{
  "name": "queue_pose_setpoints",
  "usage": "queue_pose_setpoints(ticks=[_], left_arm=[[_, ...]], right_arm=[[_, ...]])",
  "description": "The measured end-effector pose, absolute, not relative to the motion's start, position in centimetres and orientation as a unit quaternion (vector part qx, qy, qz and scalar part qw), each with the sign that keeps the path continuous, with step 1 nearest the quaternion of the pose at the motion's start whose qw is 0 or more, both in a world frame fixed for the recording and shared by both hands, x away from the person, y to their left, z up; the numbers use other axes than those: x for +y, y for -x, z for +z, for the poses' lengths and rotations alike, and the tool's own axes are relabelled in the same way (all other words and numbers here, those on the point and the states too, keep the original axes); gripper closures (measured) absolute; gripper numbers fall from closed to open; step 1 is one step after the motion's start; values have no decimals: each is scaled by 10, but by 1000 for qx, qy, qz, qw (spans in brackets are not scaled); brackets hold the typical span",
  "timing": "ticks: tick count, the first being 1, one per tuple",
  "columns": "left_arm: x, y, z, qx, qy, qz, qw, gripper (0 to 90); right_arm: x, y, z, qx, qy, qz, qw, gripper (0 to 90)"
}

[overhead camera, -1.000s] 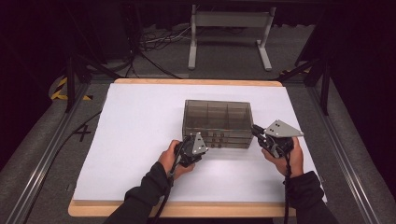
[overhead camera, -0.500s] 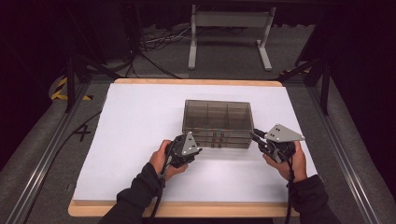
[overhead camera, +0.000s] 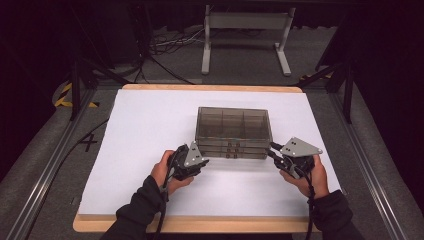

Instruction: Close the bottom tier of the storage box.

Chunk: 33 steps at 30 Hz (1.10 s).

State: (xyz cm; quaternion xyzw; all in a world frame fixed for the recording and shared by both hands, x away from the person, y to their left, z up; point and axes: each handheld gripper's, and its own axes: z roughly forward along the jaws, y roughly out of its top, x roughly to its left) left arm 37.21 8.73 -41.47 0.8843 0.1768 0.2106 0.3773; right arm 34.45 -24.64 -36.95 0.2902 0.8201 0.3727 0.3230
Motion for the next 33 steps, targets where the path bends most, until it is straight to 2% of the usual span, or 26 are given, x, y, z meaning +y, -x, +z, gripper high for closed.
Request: queue_pose_setpoints(ticks=[21, 33], left_arm=[[113, -363, -416, 198, -882, 227, 363, 518], [126, -356, -418, 209, -878, 235, 362, 445]], right_arm=[[-249, -338, -377, 831, -277, 367, 313, 602], [-255, -333, -383, 833, -280, 360, 313, 537]])
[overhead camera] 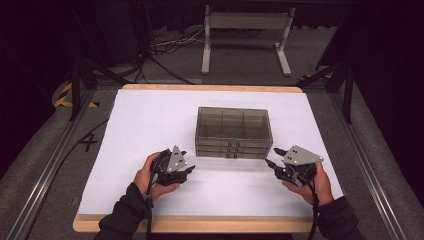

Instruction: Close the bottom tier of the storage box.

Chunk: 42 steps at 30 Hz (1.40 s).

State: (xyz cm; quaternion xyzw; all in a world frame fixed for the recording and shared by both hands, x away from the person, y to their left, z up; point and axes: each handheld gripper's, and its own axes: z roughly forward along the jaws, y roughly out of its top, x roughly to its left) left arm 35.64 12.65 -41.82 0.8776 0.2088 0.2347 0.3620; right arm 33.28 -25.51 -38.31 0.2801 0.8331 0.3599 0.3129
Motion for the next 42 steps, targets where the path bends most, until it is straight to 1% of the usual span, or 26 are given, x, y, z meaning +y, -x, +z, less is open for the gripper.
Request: queue_pose_setpoints(ticks=[4, 6, 15, 19, 23, 29, 33, 42], left_arm=[[132, -355, -420, 212, -878, 235, 359, 422], [135, -354, -421, 217, -877, 239, 357, 395], [150, -348, -428, 221, -877, 239, 353, 348], [158, -346, -429, 227, -875, 239, 355, 325], [163, -344, -431, 232, -873, 239, 356, 308], [177, -341, -436, 243, -871, 244, 351, 240], [184, -339, -438, 248, -869, 244, 351, 231], [211, -332, -446, 278, -858, 241, 358, 194]], right_arm=[[-256, -331, -385, 835, -278, 357, 312, 522], [-256, -331, -386, 835, -279, 354, 315, 506], [-261, -329, -391, 837, -285, 344, 318, 473], [-265, -327, -393, 835, -292, 339, 322, 418], [-267, -326, -394, 832, -297, 339, 323, 392], [-274, -323, -398, 830, -303, 337, 326, 360], [-276, -322, -400, 830, -304, 332, 331, 356], [-288, -317, -405, 825, -312, 330, 336, 300]])
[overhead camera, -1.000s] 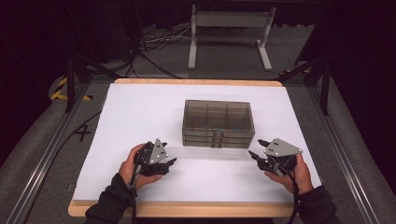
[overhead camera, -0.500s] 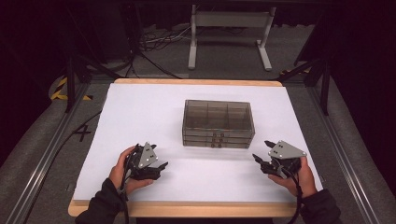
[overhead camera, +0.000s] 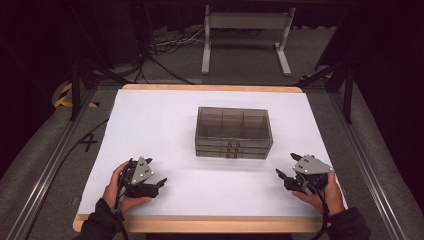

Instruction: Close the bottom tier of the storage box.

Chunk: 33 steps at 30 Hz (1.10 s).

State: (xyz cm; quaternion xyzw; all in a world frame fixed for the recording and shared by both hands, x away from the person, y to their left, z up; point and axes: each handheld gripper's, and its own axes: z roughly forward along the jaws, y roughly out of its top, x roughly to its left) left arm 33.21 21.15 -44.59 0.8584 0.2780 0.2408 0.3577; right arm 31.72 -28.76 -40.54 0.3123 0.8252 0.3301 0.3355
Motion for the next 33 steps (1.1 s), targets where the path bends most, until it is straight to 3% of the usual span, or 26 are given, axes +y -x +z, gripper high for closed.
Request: queue_pose_setpoints(ticks=[33], left_arm=[[285, -308, -458, 355, -795, 237, 431, 160]], right_arm=[[-345, -290, -435, 771, -382, 364, 357, 203]])
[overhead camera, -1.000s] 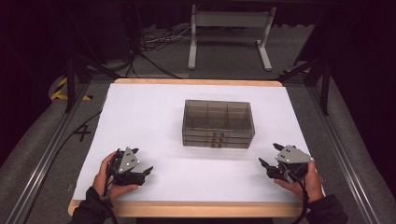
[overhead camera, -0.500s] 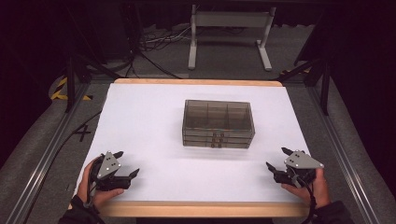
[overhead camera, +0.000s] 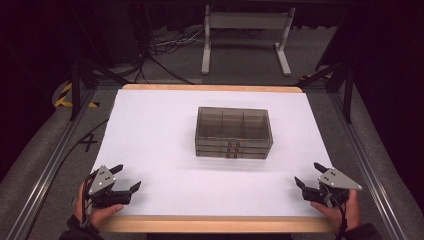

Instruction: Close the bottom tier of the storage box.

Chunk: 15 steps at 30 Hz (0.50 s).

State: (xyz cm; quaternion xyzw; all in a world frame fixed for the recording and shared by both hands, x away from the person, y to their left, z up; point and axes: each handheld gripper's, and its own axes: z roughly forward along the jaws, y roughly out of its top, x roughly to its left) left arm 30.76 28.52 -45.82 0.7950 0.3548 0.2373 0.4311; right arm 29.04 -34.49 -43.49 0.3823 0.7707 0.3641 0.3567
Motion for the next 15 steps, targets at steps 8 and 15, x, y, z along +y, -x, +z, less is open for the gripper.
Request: queue_pose_setpoints(ticks=[8, 15], left_arm=[[301, -305, -459, 378, -750, 225, 494, 156], [301, -304, -460, 380, -749, 229, 492, 157]], right_arm=[[-360, -293, -443, 731, -431, 381, 366, 197], [-365, -294, -444, 717, -449, 396, 358, 191]])
